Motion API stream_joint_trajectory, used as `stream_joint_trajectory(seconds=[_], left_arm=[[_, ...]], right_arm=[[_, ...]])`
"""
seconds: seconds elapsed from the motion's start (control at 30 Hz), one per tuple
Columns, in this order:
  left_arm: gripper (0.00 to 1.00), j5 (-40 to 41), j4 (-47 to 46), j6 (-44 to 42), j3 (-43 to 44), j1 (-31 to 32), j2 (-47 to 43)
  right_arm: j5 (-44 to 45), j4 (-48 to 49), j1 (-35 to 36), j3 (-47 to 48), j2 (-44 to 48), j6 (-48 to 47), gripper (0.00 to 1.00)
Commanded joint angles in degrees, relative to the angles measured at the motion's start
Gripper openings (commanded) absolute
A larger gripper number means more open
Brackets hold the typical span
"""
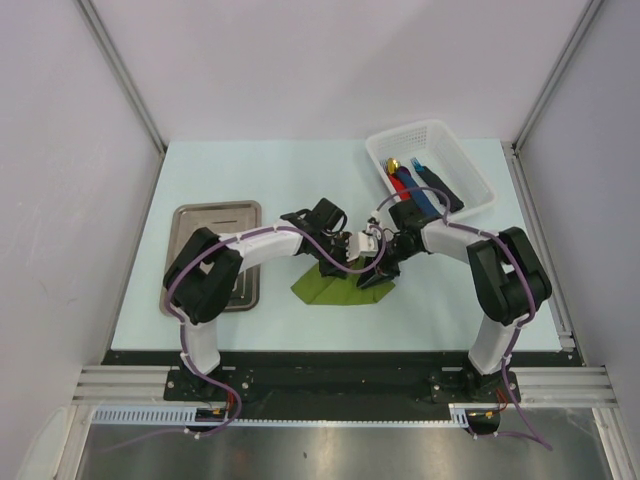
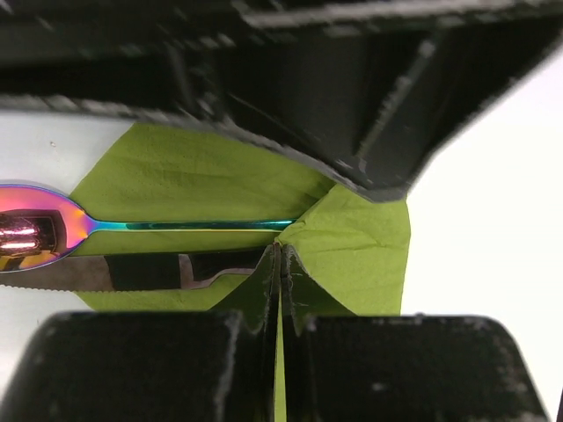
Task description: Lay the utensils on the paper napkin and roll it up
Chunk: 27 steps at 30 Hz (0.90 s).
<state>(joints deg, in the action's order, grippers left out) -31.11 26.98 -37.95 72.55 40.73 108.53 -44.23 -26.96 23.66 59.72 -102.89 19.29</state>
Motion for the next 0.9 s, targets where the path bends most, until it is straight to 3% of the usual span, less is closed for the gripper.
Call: stream_joint_trajectory(seconds=[0.0,0.43,0.53,0.6,0.73,0.87], left_arm=[[0.00,1.1,-2.5,0.7,1.3,-0.5,0.5],[0.01,2.5,-2.6,2.0,1.2,-0.5,0.8],[0.09,2.7,-2.3,4.0,0.8,-0.9,-0.6],[0.21,1.4,-1.8,6.0,0.7,-1.9,-3.0],[0.37,-6.0,0.2,15.3,0.2,-6.1,-8.1],[0.42,-15.3,3.2,21.9,-2.4,-7.0,-12.2]], right_arm=[[0.0,-1.3,0.9,1.8,-0.5,-1.4,0.24],[1.2,1.6,2.4,1.5,-5.7,-0.6,0.20],[2.8,1.6,2.8,1.7,-6.4,-0.7,0.17],[4.1,1.3,2.9,1.8,-6.8,-1.0,0.17],[5.6,0.9,3.0,1.7,-7.1,-1.2,0.16],[6.7,0.8,2.7,1.8,-7.1,-1.1,0.16]])
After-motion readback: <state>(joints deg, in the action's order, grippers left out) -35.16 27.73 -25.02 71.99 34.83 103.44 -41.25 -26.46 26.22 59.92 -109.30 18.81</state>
